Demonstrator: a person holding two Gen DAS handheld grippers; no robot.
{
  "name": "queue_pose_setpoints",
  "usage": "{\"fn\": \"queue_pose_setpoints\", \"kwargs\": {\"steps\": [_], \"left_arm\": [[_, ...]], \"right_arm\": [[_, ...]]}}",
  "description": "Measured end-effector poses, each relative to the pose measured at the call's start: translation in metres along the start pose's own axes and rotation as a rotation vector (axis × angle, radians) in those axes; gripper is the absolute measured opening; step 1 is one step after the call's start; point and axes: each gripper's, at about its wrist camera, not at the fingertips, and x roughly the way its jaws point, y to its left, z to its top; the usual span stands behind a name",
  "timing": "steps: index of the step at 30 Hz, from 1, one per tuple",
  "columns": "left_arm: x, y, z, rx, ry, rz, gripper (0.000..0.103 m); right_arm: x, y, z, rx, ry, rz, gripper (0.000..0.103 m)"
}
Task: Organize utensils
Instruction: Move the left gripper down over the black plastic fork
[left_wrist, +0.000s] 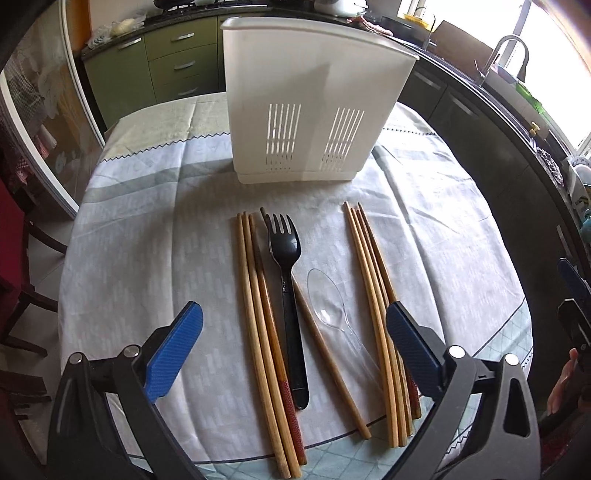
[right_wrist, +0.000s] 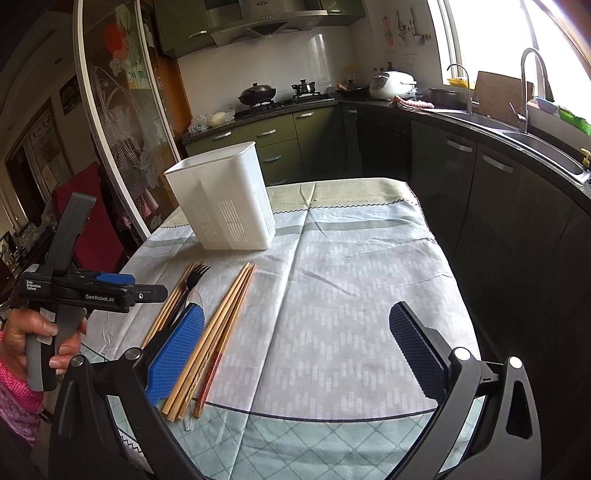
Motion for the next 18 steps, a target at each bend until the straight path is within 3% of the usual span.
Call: {"fn": "queue_pose_setpoints", "kwargs": {"steps": [3,7,9,12,14,18], "left_arm": [[0.008,-0.001,0.006,0.001,0.041,0.008,0.078],[0.018,0.002,0.013,-0.017,0.084,-0.006,0.07],[0.022,0.003,0.016,-0.025,0.103,-0.017,0.061],[0.031,0.006,0.02,-0.039,0.133,-0.039,0.049],[0.037,0.007,0.024,-0.051,0.153,-0.059,0.037],[0.043,0.01,0.032,-0.057,0.158,-0.06,0.031]], "right_arm": [[0.004,0.002,0.003,-0.015,0.009,0.012,0.099],[0.009,0.007,0.011,-0.031,0.013,0.03,0.099],[0.014,0.009,0.015,-0.015,0.045,0.051,0.099],[0.021,0.012,0.019,-0.01,0.072,0.083,0.083],[0.023,0.016,0.02,-0.029,0.068,0.064,0.082],[0.023,0.024,0.02,-0.056,0.059,0.07,0.082]]}}
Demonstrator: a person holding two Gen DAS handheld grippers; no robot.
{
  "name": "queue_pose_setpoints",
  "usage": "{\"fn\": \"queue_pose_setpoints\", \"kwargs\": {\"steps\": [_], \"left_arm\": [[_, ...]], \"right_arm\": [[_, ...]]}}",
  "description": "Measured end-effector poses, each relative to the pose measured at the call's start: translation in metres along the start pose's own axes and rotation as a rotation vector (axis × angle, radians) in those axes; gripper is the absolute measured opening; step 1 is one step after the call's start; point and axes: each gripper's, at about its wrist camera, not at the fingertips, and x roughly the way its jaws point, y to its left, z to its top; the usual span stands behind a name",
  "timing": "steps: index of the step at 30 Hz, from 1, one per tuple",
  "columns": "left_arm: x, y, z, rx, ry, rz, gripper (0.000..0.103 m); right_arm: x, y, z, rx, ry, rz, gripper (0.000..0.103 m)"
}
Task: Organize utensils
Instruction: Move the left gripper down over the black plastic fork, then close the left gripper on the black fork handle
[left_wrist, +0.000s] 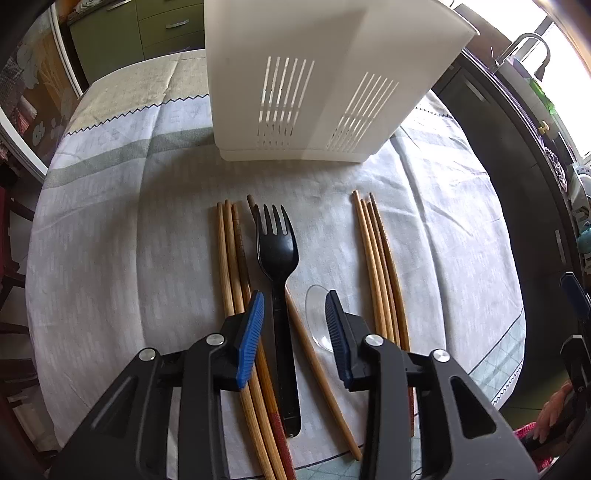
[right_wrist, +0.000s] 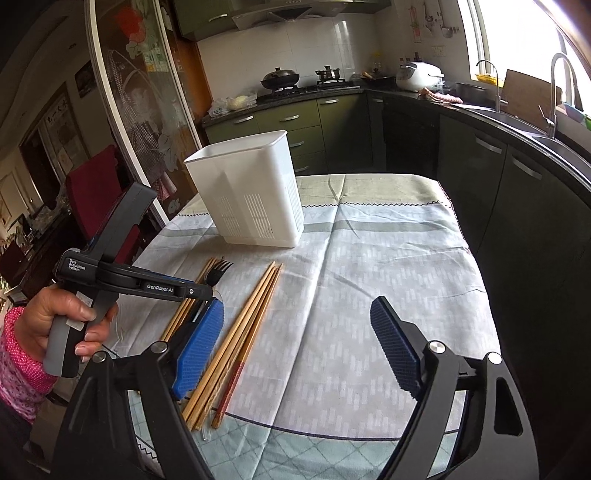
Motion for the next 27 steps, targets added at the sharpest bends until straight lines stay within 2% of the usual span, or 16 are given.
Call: {"fn": "queue_pose_setpoints", "kwargs": {"steps": [9,14,17,22,25,26,27], "left_arm": [[0.017,0.007,0.022,-0.001,0.017,0.029,0.024],[0.031,0.001,0.026,0.015,0.035,0.038,0.013],[0.034,-0.002,0.028,0.021,0.028,0.042,0.008],[0.03,-0.005,0.024,0.031,0.007,0.048,0.006],[0.023,-0.004,0.022,0.043,-0.013,0.05,0.005],[0.022,-0.005,0.022,0.05,-0.017,0.049,0.004],[0.021,-0.005,0.021,0.053,-0.018,0.046,0.004]], "right_arm": [[0.007,0.004,-0.001,-0.022,0.013,-0.012,0.082],[0.008,0.005,-0.001,-0.028,0.014,-0.01,0.082],[0.008,0.006,-0.001,-0.035,0.016,-0.01,0.082],[0.014,0.011,0.003,-0.055,0.03,-0.009,0.082],[0.03,0.02,0.008,-0.073,0.089,0.062,0.08],[0.038,0.024,0.009,-0.084,0.122,0.092,0.077],[0.046,0.029,0.011,-0.103,0.156,0.115,0.069]]}}
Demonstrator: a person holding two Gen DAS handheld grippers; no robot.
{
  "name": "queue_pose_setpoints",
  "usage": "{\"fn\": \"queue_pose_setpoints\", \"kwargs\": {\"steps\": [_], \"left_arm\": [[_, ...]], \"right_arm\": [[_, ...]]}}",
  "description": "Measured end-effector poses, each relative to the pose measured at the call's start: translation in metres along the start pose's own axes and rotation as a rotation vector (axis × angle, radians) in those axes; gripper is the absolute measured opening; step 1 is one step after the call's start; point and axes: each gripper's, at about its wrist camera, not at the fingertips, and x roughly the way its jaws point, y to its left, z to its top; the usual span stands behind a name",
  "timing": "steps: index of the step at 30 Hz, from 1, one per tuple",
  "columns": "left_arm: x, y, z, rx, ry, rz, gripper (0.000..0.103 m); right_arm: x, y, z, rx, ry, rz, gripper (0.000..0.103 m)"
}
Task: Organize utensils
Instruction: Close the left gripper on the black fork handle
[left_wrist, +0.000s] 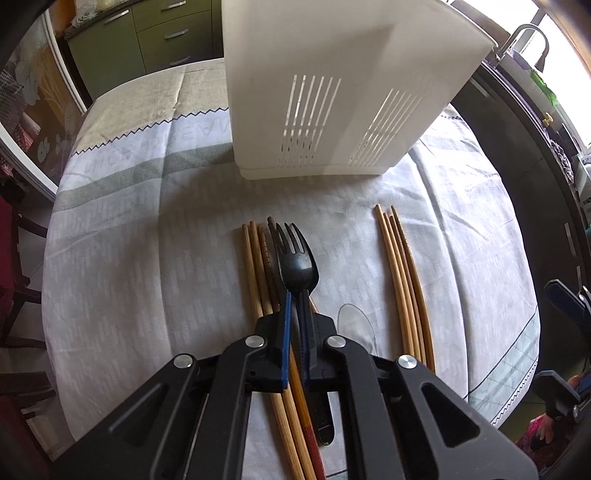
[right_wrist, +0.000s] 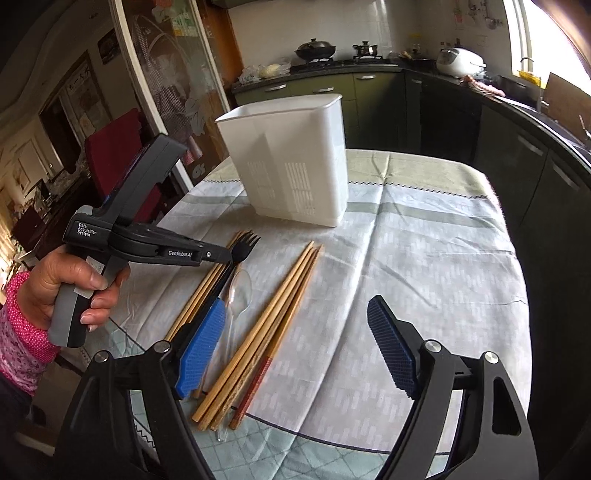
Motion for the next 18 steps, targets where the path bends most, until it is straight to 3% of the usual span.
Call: {"fn": "queue_pose_setpoints", "kwargs": {"steps": [4,18], "left_arm": [[0.009,-0.003,0.002,0.012,0.03,-0.02,0.004],[0.029,-0.02,0.008,0.026,0.045,-0.024,0.002]], "right_arm": [[0.027,0.016,0.011,-0.069,0.097,0.012,0.065],[0.022,0.017,0.01,-0.081,0.099,0.003,0.066]]}}
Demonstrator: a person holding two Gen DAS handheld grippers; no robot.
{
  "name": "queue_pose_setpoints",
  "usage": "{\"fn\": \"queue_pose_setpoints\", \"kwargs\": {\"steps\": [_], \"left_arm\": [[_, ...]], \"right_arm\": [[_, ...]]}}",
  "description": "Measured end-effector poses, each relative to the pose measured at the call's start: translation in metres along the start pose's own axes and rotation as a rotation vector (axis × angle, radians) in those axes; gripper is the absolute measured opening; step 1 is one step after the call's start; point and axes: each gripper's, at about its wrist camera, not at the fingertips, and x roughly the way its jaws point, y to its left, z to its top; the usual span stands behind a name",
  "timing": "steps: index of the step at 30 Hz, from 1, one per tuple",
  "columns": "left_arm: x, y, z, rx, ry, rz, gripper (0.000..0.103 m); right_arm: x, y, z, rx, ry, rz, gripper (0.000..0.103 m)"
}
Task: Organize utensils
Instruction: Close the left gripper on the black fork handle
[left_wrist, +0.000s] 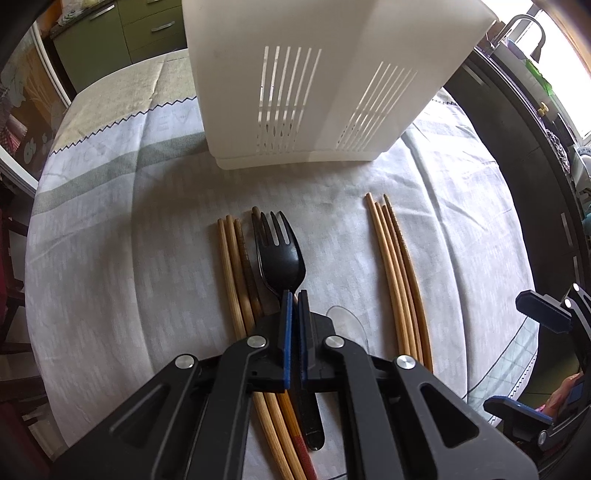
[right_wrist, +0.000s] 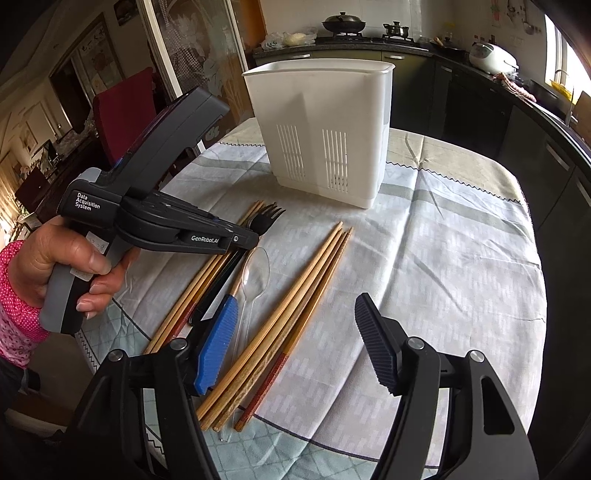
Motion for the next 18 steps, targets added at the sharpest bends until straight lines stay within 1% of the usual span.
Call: {"fn": "queue_pose_setpoints", "kwargs": {"steps": [3,4,5,6,7,9,12,14,16,18], "left_arm": [[-0.001,0.002,0.001,-0.004,0.018,0.001,0.002],[-0.003,0.004,0.001,-0.007,0.014,0.001,0.007],[-0.004,0.004,0.001,-0.003,0.009,0.013,0.018],[-0.005,0.003,0.001,0.003,0.002,0.019,0.024],[-0.006,0.002,0.001,0.0,-0.005,0.028,0.033],[-0.006,0.001,0.002,0.007,-0.014,0.047,0.034],[-0.008,0.003,0.003,-0.004,-0.018,0.044,0.034],[-0.01,0.003,0.001,0.002,-0.024,0.056,0.034],[-0.01,0.008,-0.002,0.0,-0.013,0.062,0.034],[-0.005,0.01,-0.003,-0.004,0.005,0.064,0.03]], "right_arm": [[-0.001,0.002,-0.001,-0.005,0.003,0.003,0.066],[-0.001,0.002,-0.001,-0.008,0.003,0.004,0.066],[-0.002,0.003,-0.002,-0.011,0.002,0.004,0.066],[-0.002,0.003,-0.002,-0.013,0.0,0.003,0.066],[-0.002,0.003,-0.001,-0.014,0.0,0.002,0.066],[-0.001,0.003,-0.001,-0.014,0.0,0.004,0.066],[-0.001,0.005,-0.002,-0.02,0.002,0.005,0.067],[-0.001,0.006,-0.002,-0.024,0.004,0.006,0.067],[0.0,0.007,-0.001,-0.027,0.004,0.007,0.07],[0.001,0.008,0.0,-0.029,0.003,0.007,0.071]]}}
